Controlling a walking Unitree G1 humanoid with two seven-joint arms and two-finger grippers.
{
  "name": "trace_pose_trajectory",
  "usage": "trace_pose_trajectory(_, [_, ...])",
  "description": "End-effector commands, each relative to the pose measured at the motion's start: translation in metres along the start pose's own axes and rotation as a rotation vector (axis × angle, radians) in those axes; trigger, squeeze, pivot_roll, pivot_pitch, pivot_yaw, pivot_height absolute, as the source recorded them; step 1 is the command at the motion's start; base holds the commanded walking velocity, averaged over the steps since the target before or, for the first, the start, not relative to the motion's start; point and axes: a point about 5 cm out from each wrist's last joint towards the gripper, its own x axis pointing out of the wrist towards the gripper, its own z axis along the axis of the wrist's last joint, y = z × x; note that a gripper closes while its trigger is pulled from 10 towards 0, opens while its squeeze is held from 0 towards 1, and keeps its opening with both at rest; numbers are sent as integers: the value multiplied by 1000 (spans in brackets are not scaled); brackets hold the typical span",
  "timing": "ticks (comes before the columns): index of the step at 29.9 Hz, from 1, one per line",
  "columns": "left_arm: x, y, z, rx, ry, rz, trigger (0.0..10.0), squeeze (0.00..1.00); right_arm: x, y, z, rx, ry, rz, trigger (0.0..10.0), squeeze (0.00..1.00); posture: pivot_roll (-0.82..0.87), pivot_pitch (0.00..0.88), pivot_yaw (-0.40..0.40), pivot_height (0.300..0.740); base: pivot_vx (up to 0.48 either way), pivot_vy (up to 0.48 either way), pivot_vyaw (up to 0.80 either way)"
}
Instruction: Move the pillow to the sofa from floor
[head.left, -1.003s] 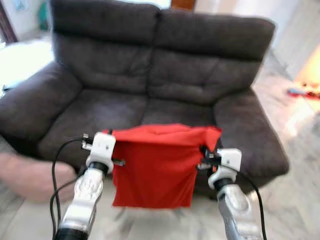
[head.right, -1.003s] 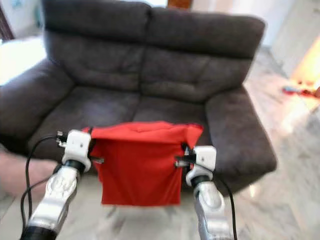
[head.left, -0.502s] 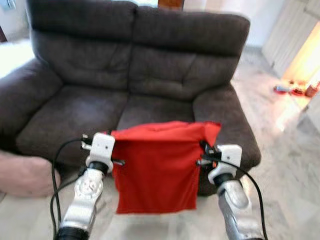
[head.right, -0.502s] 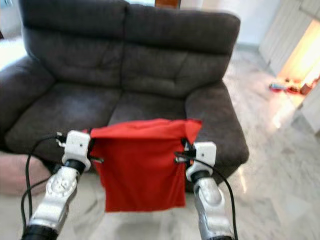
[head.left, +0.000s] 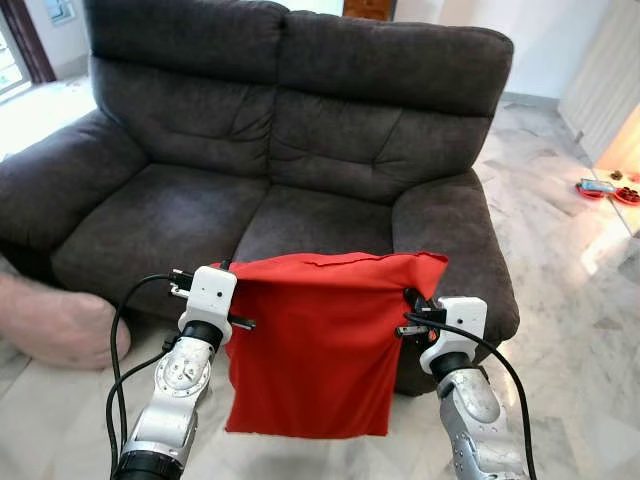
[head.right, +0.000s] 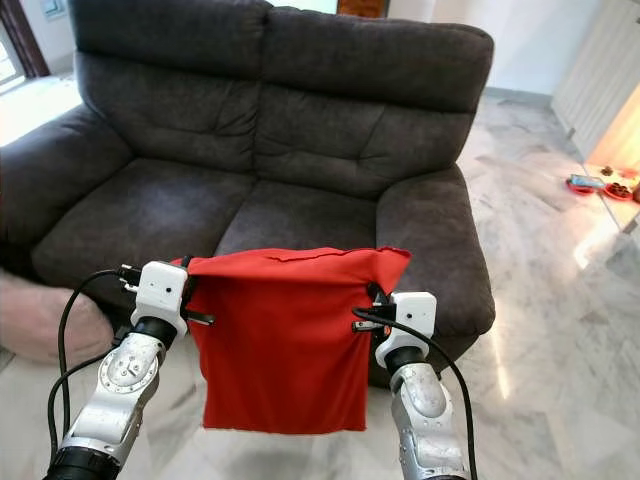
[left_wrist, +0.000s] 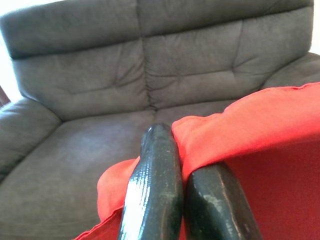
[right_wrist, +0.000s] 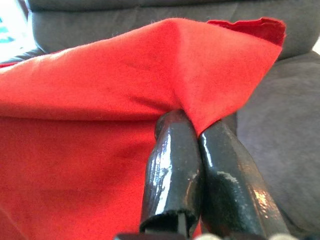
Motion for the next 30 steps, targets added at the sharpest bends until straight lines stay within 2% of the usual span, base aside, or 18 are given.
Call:
trace_pose_trajectory(1, [7, 3, 20, -16, -92, 17, 10000, 0, 0, -11, 14, -9, -69, -46, 10000, 0, 108, 0, -107, 740, 0, 0, 0])
trace_pose_trajectory(13, [6, 1, 21, -26, -103, 25, 10000, 0, 1, -11, 16, -8, -68, -43, 10000, 0, 106, 0, -117, 740, 0, 0, 0])
trace_pose_trajectory(18, [6, 2, 22, -25, -107, 31, 10000, 0, 2, -11, 16, -16, -58, -40, 10000, 0, 104, 0, -118, 740, 0, 0, -713])
trace_pose_trajectory(30, [7, 2, 23, -25, -115, 33, 10000, 0, 3, -10, 18, -12, -77, -43, 10000, 0, 107, 0, -117, 740, 0, 0, 0])
